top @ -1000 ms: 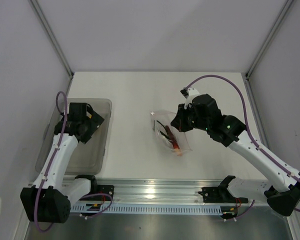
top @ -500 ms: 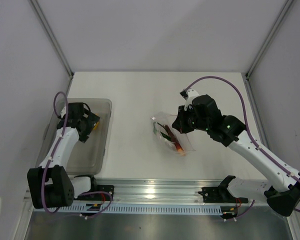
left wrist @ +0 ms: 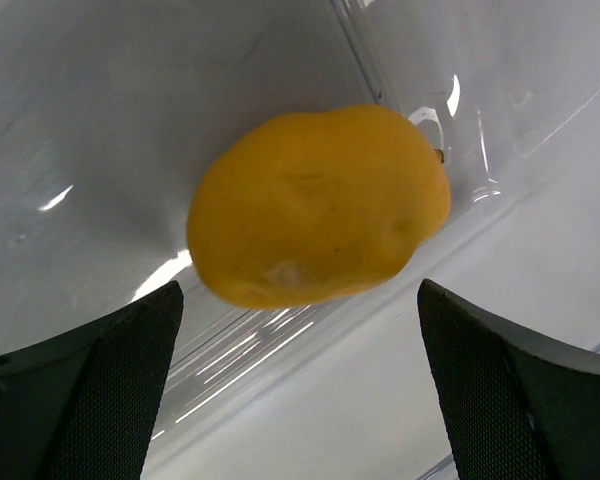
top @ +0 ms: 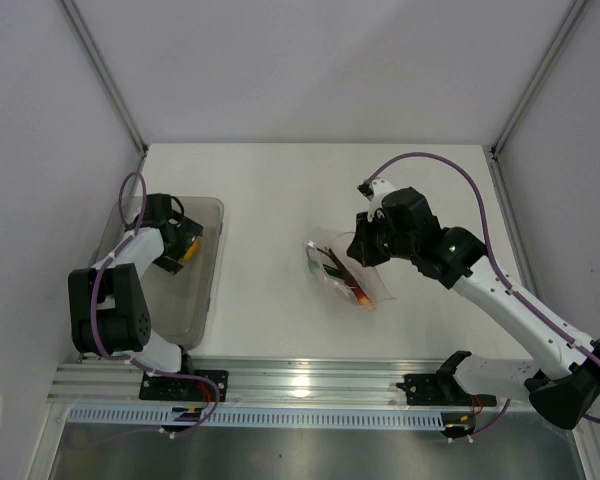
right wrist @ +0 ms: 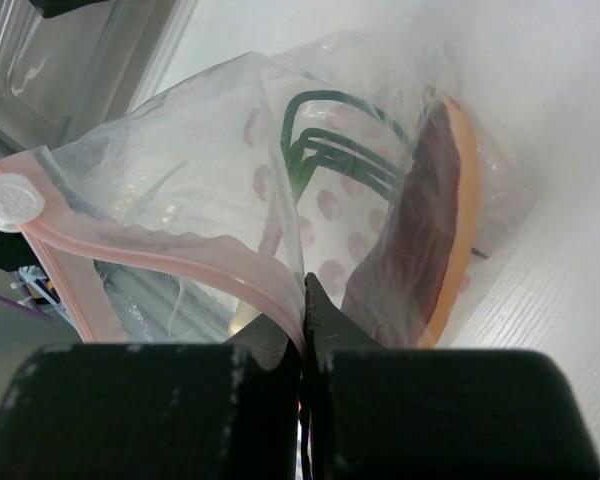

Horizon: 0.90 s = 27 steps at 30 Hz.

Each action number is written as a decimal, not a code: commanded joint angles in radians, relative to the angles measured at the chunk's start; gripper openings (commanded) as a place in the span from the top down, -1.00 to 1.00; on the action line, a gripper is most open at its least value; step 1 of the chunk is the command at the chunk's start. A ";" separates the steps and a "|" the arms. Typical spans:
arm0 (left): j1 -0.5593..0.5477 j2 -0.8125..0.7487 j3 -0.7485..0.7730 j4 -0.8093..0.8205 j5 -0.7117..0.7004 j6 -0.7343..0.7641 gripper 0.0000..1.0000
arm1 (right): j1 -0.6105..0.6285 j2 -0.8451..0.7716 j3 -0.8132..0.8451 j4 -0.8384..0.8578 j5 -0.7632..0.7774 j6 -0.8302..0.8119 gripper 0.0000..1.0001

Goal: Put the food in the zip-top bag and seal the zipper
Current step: Pick up the fake fruit from the bin.

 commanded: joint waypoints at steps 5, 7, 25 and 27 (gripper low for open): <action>0.012 0.068 0.077 0.044 0.042 -0.049 -0.99 | -0.024 -0.014 -0.009 -0.032 -0.019 -0.048 1.00; 0.012 0.072 0.080 0.043 0.034 -0.061 -0.99 | -0.032 -0.020 -0.017 -0.031 -0.027 -0.054 1.00; 0.052 0.130 0.129 -0.023 0.006 -0.081 -0.99 | -0.063 -0.009 -0.016 -0.032 -0.071 -0.068 1.00; 0.061 0.146 0.126 -0.023 0.023 -0.086 -0.99 | -0.067 0.001 -0.006 -0.033 -0.071 -0.074 1.00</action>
